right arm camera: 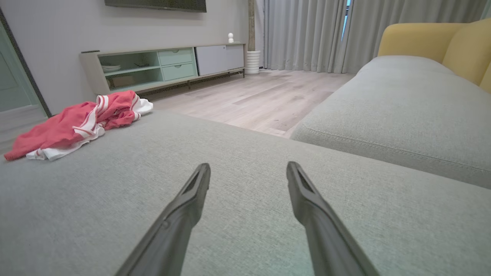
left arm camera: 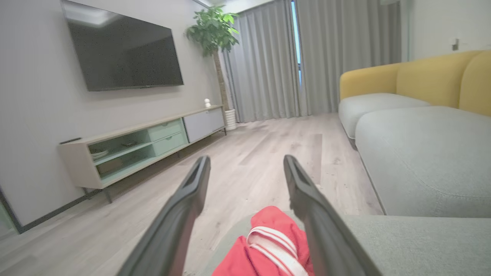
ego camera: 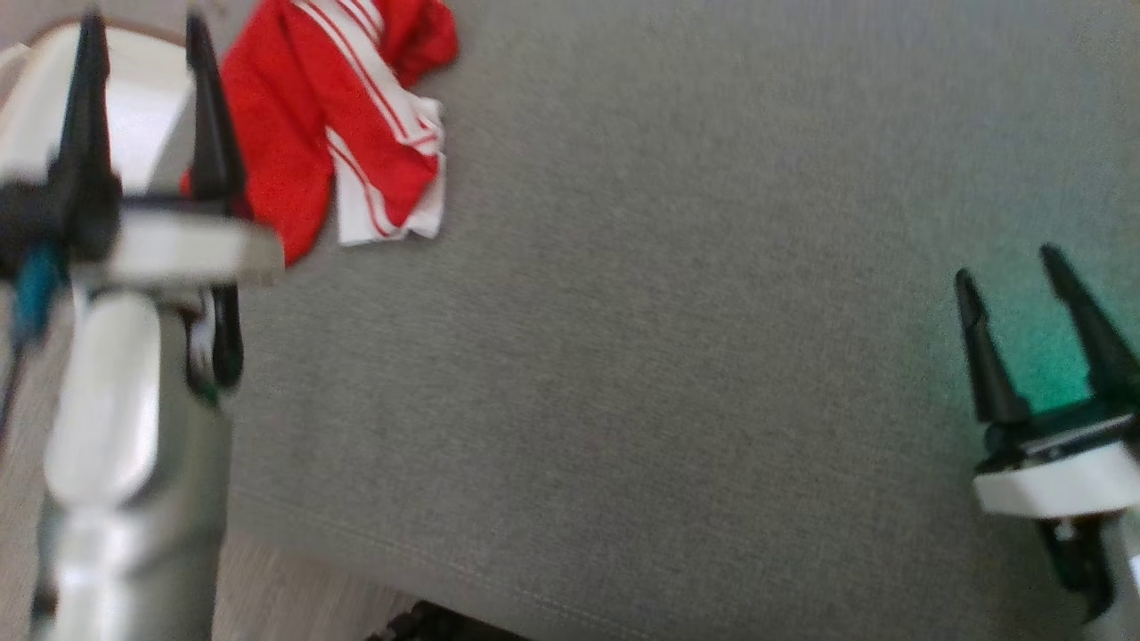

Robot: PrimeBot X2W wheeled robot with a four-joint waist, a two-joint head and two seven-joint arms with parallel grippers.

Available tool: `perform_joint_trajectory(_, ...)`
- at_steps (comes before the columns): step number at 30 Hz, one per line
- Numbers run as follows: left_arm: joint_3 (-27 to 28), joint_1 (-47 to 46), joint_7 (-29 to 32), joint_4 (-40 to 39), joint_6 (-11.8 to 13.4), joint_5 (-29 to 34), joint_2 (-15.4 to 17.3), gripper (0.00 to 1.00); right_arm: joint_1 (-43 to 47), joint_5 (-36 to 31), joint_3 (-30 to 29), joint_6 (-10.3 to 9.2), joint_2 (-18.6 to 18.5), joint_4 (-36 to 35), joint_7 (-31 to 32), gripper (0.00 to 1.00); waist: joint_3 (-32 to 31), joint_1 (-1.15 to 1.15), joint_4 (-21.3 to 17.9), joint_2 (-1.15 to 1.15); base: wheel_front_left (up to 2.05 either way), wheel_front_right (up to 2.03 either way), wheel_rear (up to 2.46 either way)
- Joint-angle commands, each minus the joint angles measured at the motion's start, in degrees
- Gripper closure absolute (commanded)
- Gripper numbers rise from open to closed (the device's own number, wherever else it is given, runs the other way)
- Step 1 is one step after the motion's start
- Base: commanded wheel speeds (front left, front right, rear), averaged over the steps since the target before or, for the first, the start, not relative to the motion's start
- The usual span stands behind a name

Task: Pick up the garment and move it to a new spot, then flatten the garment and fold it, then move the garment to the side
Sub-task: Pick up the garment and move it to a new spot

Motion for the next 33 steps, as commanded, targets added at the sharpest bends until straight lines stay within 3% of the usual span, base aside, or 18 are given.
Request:
perform_joint_trajectory(1, 2.0, -6.3, 2.3, 2.2, -0.8, -1.5, 2.0, 0.0, -1.3, 0.0, 0.8, -0.05, -2.3, -2.8, -0.6, 0.0, 6.4, -0.03, -3.1, 0.0, 0.0, 0.0, 0.0)
perform_joint_trajectory(7, 3.2, -20.0, 9.0, 19.1, -1.4, -5.1, 1.8, 0.0, -3.2, 0.2, 0.5, -0.05, -5.5, -4.7, -0.6, 0.0, 9.9, -0.03, -4.8, 0.0, 0.0, 0.0, 0.0)
perform_joint_trajectory(12, 3.9, -27.8, 14.1, 34.2, 0.4, -5.8, 2.7, 0.0, -3.9, 0.4, 0.7, -0.05, -7.6, -5.7, -0.6, 0.0, 12.7, -0.03, -6.4, 0.0, 0.0, 0.0, 0.0)
perform_joint_trajectory(18, 3.5, -31.4, 13.7, 46.7, 1.7, -5.7, 3.1, 0.0, -4.8, 0.5, -0.1, -0.05, -8.7, -6.5, -0.6, 0.0, 16.3, -0.03, -7.8, 0.0, 0.0, 0.0, 0.0)
perform_joint_trajectory(19, 3.5, -31.7, 12.6, 47.6, 1.7, -5.7, 3.0, 0.29, -4.8, 0.4, -0.4, -0.05, -8.7, -6.6, -0.6, 0.0, 16.4, -0.03, -7.8, 0.0, 0.0, 0.0, 0.0)
perform_joint_trajectory(20, 3.5, -32.1, 11.1, 48.2, 1.7, -5.7, 3.2, 1.0, -4.8, 0.4, -0.5, -0.05, -8.6, -6.6, -0.6, 0.0, 16.5, -0.03, -7.8, 0.0, 0.0, 0.0, 0.0)
perform_joint_trajectory(26, 2.0, -35.5, -0.1, 49.5, 1.3, -3.9, 5.0, 1.0, -5.7, 0.4, 0.2, -0.05, -6.2, -5.4, -0.6, 0.0, 12.3, -0.03, -8.8, 0.0, 0.0, 0.0, 0.0)
perform_joint_trajectory(33, -2.3, -39.2, -4.5, 46.6, -3.2, -1.1, 5.8, 1.0, -5.9, 0.8, 1.6, -0.05, 0.1, -2.9, -0.6, 0.0, 1.6, -0.03, -11.9, 0.0, 0.0, 0.0, 0.0)
